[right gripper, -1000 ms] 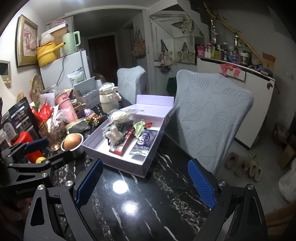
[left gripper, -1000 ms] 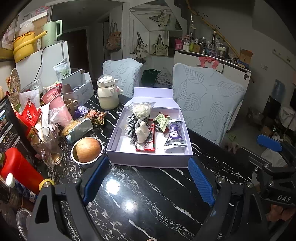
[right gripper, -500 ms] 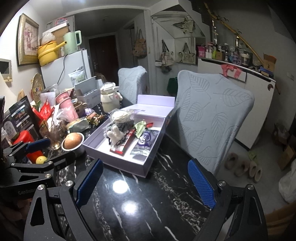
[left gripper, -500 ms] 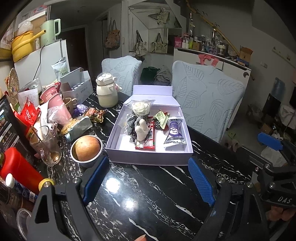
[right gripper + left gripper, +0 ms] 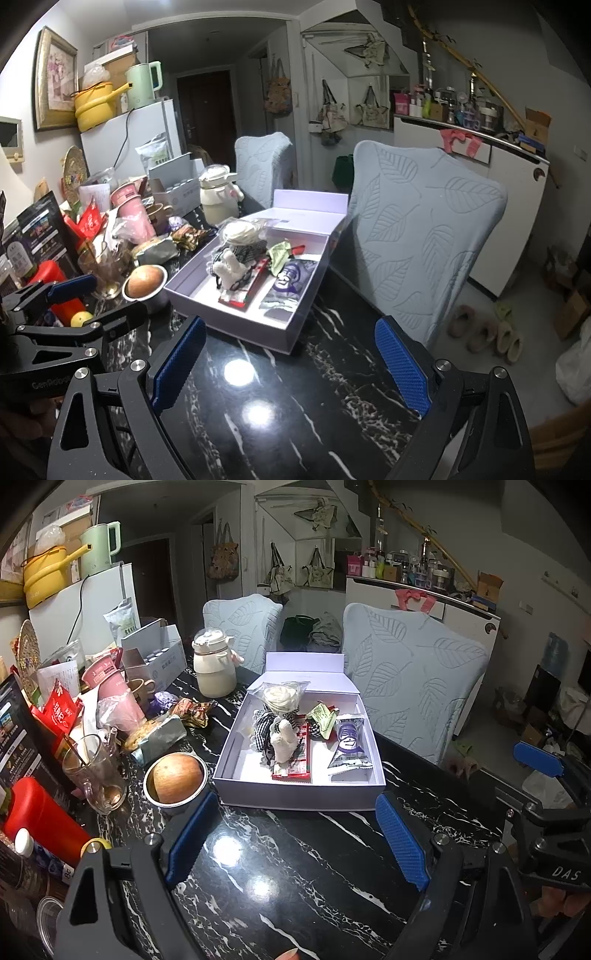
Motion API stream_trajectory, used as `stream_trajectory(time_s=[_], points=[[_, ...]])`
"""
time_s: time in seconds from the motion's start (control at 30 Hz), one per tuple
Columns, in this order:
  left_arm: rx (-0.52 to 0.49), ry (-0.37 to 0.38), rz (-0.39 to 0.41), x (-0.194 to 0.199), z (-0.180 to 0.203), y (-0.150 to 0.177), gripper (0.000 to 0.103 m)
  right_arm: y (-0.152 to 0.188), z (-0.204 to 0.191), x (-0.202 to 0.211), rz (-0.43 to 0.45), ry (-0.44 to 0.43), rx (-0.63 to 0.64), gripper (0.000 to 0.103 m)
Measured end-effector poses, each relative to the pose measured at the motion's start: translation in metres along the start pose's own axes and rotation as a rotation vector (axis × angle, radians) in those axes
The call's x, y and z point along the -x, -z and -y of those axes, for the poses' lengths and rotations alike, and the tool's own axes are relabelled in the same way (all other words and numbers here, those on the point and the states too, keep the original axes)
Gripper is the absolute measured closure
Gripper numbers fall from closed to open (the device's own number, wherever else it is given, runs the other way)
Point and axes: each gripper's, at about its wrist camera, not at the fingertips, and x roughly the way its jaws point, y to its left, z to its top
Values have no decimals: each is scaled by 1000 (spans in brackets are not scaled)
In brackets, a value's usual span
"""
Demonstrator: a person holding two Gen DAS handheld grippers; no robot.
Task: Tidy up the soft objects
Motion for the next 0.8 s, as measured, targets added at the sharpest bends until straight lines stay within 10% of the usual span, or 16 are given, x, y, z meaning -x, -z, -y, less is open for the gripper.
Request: stream_trajectory(time_s=[0.8], points=[[-25, 0, -28, -3, 6, 1, 15, 2, 4, 5, 2, 25, -11, 9]])
